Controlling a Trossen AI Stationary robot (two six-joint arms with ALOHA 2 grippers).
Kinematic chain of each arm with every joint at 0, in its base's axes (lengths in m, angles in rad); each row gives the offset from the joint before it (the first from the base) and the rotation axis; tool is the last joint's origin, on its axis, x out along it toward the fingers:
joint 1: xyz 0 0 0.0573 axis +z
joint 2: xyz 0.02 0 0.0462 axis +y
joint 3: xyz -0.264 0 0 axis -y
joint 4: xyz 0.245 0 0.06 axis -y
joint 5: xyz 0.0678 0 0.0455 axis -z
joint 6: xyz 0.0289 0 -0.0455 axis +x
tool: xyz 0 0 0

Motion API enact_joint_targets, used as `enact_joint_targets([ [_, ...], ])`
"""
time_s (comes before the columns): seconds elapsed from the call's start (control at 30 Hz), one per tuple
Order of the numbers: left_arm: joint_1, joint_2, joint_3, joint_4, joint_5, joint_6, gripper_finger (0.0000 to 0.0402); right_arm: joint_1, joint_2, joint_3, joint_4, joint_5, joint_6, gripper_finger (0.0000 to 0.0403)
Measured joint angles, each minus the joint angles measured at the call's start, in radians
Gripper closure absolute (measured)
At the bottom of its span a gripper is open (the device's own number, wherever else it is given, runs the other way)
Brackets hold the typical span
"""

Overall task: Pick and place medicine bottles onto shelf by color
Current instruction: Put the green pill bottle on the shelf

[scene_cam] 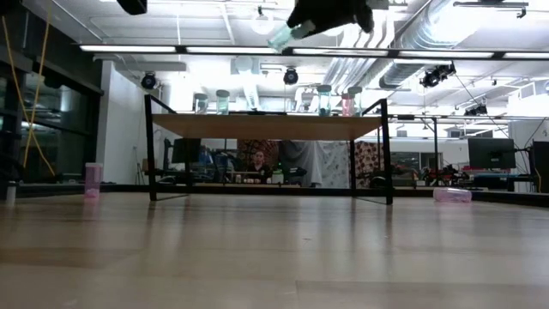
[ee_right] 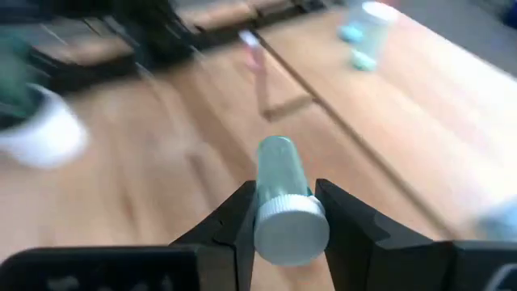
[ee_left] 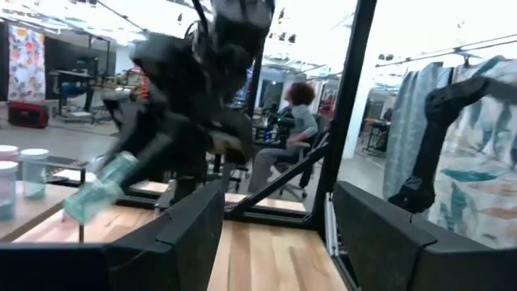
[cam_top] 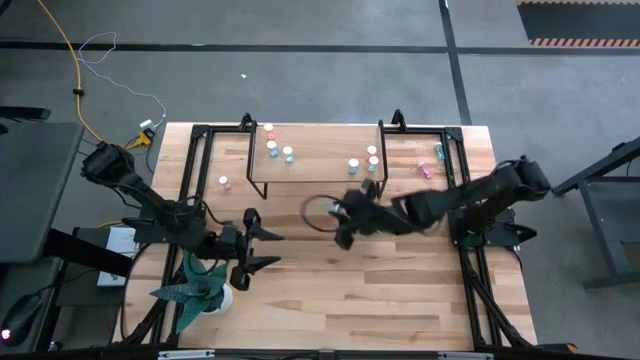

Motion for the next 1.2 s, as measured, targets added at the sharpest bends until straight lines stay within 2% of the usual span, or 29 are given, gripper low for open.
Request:
enact_joint_targets([
  [0.1,-0.002,0.003,0.0,-0.015,-0.022,0.0,0.0179,-0.057,0.074,0.237,-0.371,-0.019,0.052,0.0302],
  [0.23,-0.002,0.002,0.0,-0.015,-0.023,-0.001,0.0179,-0.145,0.191,0.515,-0.689,-0.079,0.084,0.0302],
  [0.37,-0.001,0.003,0.0,-0.014,-0.023,-0.008,0.0179,-0.223,0.295,0.716,-0.847,-0.113,0.069,0.0302],
  [0.5,-0.001,0.003,0.0,-0.012,-0.023,-0.008,0.0179,-0.299,0.369,0.85,-0.921,-0.151,0.07,0.0302],
  [0.67,-0.001,0.003,0.0,-0.013,-0.023,-0.008,0.0179,-0.408,0.416,0.934,-0.979,-0.203,0.104,0.0302],
  [0.9,-0.001,0.003,0.0,-0.013,-0.023,-0.008,0.0179,-0.556,0.418,0.93,-1.109,-0.259,0.212,0.0302],
  [1.2,-0.001,0.003,0.0,-0.013,-0.03,-0.011,0.0179,-0.61,0.449,0.93,-1.128,-0.369,0.23,0.0302],
])
